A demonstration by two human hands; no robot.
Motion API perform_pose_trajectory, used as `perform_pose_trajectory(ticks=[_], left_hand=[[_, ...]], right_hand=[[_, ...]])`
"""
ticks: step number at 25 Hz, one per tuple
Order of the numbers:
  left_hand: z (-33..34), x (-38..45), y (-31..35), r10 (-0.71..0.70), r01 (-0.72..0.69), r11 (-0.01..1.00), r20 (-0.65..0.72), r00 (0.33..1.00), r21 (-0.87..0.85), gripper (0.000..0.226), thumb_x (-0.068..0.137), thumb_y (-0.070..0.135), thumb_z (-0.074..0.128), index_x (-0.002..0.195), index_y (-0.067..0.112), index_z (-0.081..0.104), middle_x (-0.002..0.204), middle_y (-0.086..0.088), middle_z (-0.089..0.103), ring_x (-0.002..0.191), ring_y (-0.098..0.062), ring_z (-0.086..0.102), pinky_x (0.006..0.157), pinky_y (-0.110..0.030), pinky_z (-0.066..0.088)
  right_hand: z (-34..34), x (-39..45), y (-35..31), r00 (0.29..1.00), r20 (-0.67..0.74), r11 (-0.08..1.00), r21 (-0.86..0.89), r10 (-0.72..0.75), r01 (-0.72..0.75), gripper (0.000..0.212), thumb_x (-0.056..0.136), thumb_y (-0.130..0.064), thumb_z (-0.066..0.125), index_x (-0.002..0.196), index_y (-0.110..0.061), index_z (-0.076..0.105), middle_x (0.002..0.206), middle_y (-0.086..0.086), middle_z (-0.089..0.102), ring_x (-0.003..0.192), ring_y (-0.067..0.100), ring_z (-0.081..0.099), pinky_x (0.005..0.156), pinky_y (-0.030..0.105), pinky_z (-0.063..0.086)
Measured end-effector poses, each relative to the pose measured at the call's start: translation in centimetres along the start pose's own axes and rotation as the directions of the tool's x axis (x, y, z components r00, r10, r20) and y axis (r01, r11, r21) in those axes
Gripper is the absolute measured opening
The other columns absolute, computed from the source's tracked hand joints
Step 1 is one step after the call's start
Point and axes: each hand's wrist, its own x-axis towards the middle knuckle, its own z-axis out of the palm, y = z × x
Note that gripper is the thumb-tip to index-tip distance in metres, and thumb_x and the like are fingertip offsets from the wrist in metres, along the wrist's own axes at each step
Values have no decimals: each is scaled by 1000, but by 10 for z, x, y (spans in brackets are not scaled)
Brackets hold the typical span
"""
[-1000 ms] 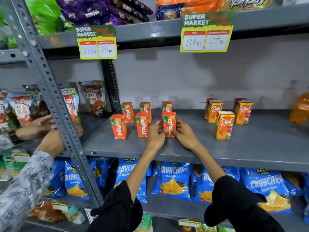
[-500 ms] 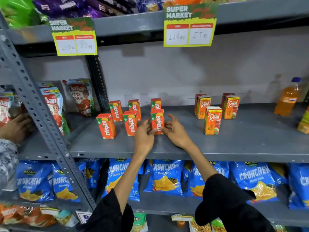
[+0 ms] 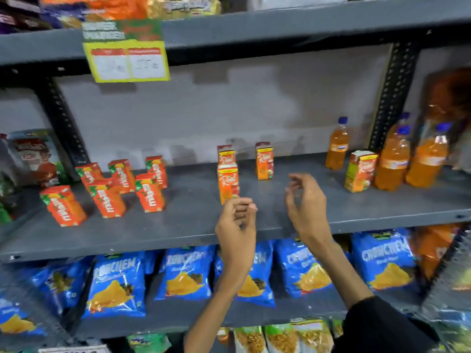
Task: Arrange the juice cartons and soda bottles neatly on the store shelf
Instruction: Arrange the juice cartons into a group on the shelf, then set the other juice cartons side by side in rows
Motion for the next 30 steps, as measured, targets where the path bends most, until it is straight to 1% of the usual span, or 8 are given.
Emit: perform_pose_trajectory(ticks=[3,7,12,15,20,23,27,30], left_hand=[[79,-8,8,-43,45,999,87,995,-21,16,92,11,68,93,27,65,87,-6,73,81,-24,72,69,-21,54],[158,-6,14,-85,93,995,218,972,-26,15,90,8,69,103,14,67,88,2,74,76,-2,67,71,-11,51],[226,9,6,-173,148,984,323,930,100,38,88,11,74,124,11,63,119,-10,71,104,-18,68,93,-26,55],[250,19,1,-226,180,971,365,903,154,52,87,5,73,136,7,54,129,-13,66,107,-13,61,102,-32,52],[261,27,1,-252,181,963,431,867,199,48,89,7,72,134,9,56,129,-12,68,110,-16,64,85,-21,54],[253,26,2,-251,189,964,414,875,186,45,91,5,69,134,8,57,129,-12,68,115,-19,65,94,-30,57],[211,29,3,-209,159,974,367,906,162,41,93,4,67,133,9,59,126,-9,70,112,-13,65,87,-20,54],[159,41,1,-187,146,978,313,931,148,41,92,0,66,132,8,60,123,-11,71,115,-20,67,94,-30,57]], right_hand=[[-59,26,53,989,-147,989,-145,-9,-12,36,88,-1,57,123,-8,53,116,16,57,108,32,55,99,40,42],[-108,44,99,967,-234,976,-162,104,-144,38,88,-1,54,125,-2,50,123,22,55,117,36,51,102,39,39],[-129,66,128,979,-49,976,-73,200,-203,31,91,3,51,121,-3,53,112,17,66,101,29,63,85,26,43],[-130,82,141,948,137,957,-17,288,-289,31,90,2,53,120,-6,54,114,18,69,108,33,65,94,45,52],[-132,91,152,881,293,919,15,372,-393,34,93,3,51,125,-9,53,121,14,66,116,28,62,104,51,49],[-132,88,149,888,298,926,31,350,-375,41,94,1,54,133,-7,51,127,14,65,122,28,60,105,49,49],[-108,78,127,893,334,930,105,300,-352,42,93,0,57,134,-7,52,126,12,67,120,24,63,103,45,51],[-71,68,96,883,397,927,167,249,-337,43,93,-1,59,135,-7,52,125,10,68,118,22,64,99,42,54]])
